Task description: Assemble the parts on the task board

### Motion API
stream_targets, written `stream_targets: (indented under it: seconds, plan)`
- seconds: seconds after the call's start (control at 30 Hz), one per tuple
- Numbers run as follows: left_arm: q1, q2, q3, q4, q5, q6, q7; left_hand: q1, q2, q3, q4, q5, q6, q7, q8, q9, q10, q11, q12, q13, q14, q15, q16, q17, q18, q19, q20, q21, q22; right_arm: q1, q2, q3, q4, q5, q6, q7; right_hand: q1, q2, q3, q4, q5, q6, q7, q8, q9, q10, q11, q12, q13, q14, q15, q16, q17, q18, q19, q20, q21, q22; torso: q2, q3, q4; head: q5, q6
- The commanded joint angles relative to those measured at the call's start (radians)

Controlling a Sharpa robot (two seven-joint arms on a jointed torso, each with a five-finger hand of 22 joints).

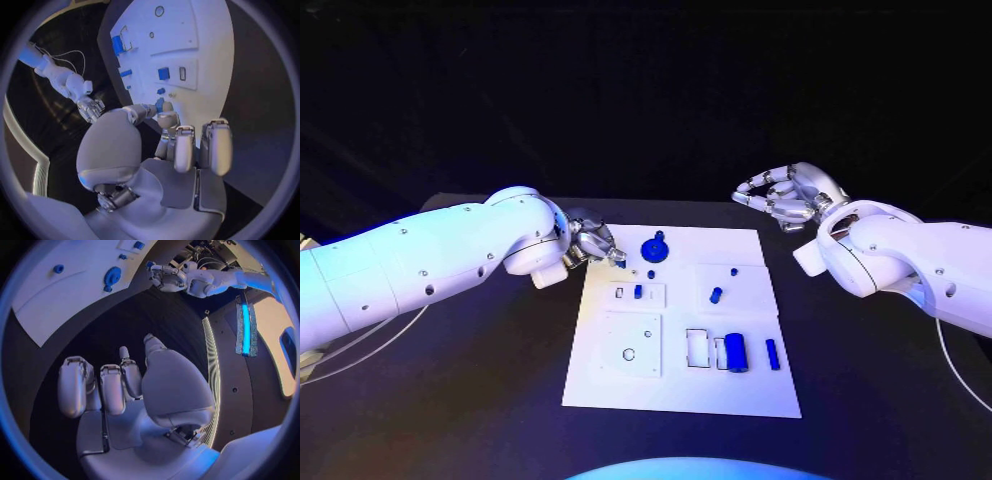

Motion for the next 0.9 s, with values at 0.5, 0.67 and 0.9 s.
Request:
stream_targets:
  seconds: [0.5,0.67,0.9]
  plan:
    - [-0.043,-0.031,-0.018,0.09,-0.111,-0.06,-0.017,-0.015,0.001,0.198,-0.206,0.008,0.016,-0.009,0.007,0.002,0.011,-0.002,0.012,0.007,0.105,-0.007,0.005,0.254,-0.012,0.01,0.001,0.01,0.101,-0.001,-0.004,-0.002,0.0,-0.007,0.016,0.008,0.0,0.009,-0.005,0.0,0.008,-0.005,0.0,0.005,0.002,-0.004,-0.001,-0.006,0.067,0.044,-0.004,-0.007,0.022,0.014,0.0,-0.006,-0.005,0.096,0.001,0.0006,-0.0001,0.007,-0.003]
    - [-0.046,-0.03,-0.02,0.093,-0.139,-0.046,-0.021,-0.015,0.0,0.198,-0.207,0.008,0.017,-0.01,0.008,0.002,0.012,-0.002,0.013,0.008,0.105,-0.007,0.006,0.255,-0.012,0.01,0.001,0.01,0.101,-0.001,-0.005,-0.002,0.001,-0.007,0.016,0.009,0.0,0.009,-0.005,0.0,0.008,-0.005,0.0,0.005,0.002,-0.004,-0.001,-0.006,0.067,0.044,-0.004,-0.007,0.022,0.014,0.0,-0.006,-0.005,0.096,0.001,0.0017,-0.0009,0.007,-0.004]
    - [-0.048,-0.023,-0.02,0.088,-0.177,-0.011,-0.03,-0.016,-0.001,0.199,-0.21,0.009,0.018,-0.01,0.008,0.002,0.014,-0.003,0.014,0.009,0.105,-0.008,0.007,0.257,-0.012,0.011,0.001,0.011,0.103,-0.001,-0.005,-0.002,0.0,-0.008,0.017,0.01,0.0,0.009,-0.005,0.0,0.008,-0.005,0.0,0.005,0.002,-0.004,-0.001,-0.006,0.067,0.044,-0.004,-0.007,0.022,0.014,0.0,-0.006,-0.005,0.096,0.001,0.0006,-0.0004,0.006,-0.006]
